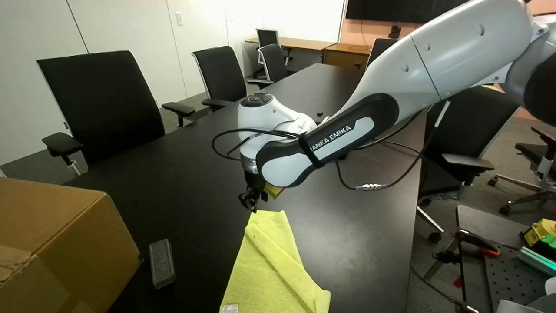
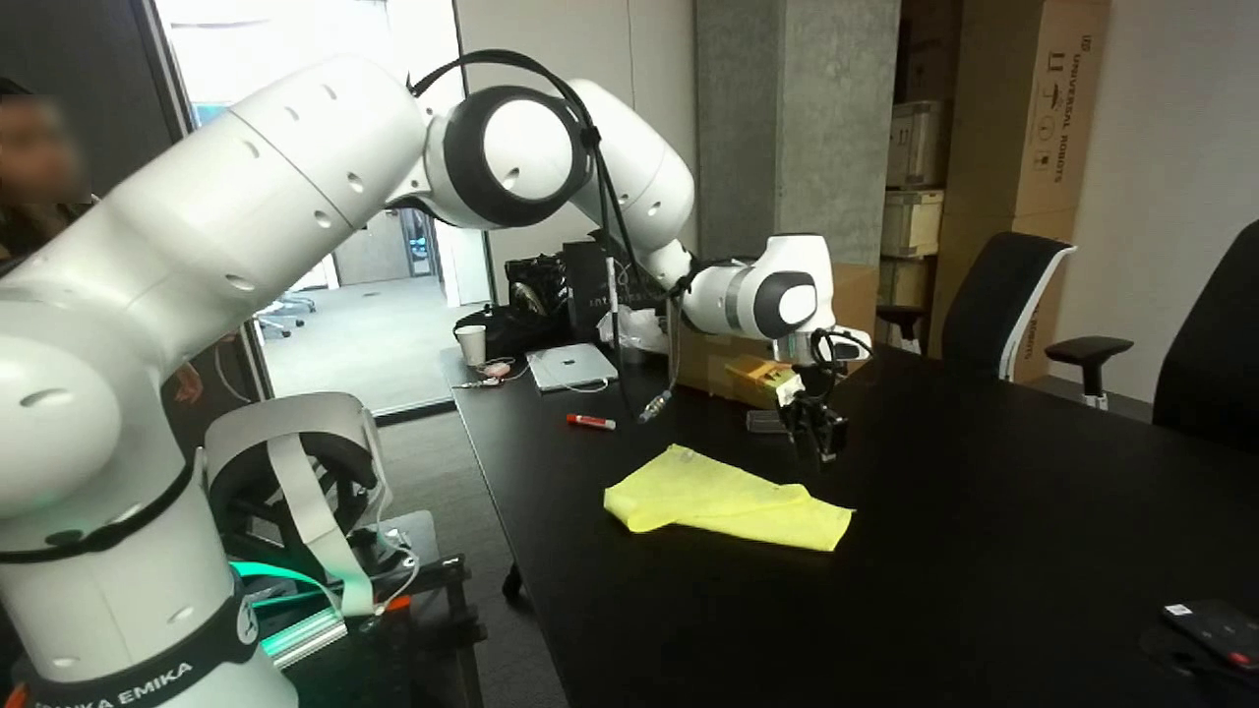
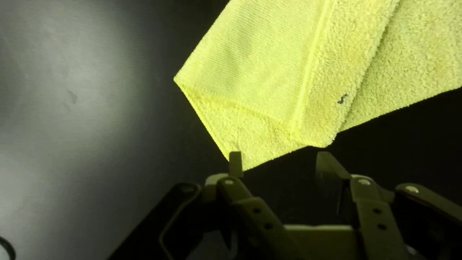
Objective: Fold the yellow towel in half
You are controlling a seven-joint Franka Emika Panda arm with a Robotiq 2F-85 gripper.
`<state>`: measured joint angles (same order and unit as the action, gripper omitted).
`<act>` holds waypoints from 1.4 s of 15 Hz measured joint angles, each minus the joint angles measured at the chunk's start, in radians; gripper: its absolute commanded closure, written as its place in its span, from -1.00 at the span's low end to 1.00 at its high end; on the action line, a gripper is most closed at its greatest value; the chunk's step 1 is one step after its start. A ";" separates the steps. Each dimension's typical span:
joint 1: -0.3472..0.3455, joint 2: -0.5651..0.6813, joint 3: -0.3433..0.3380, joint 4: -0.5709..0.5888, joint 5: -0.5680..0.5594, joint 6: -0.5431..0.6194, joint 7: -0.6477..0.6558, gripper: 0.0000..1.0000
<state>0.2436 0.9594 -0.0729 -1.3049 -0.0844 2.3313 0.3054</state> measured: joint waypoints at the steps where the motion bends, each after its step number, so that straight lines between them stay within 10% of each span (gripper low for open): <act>1: 0.001 0.001 -0.001 -0.001 -0.005 -0.015 0.001 -0.88; 14: 0.049 -0.261 0.195 -0.420 -0.059 -0.096 -0.297 -1.00; 21: 0.103 -0.254 0.180 -0.591 -0.151 0.116 -0.226 -1.00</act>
<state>0.3467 0.7057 0.1071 -1.8961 -0.2358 2.4474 0.0797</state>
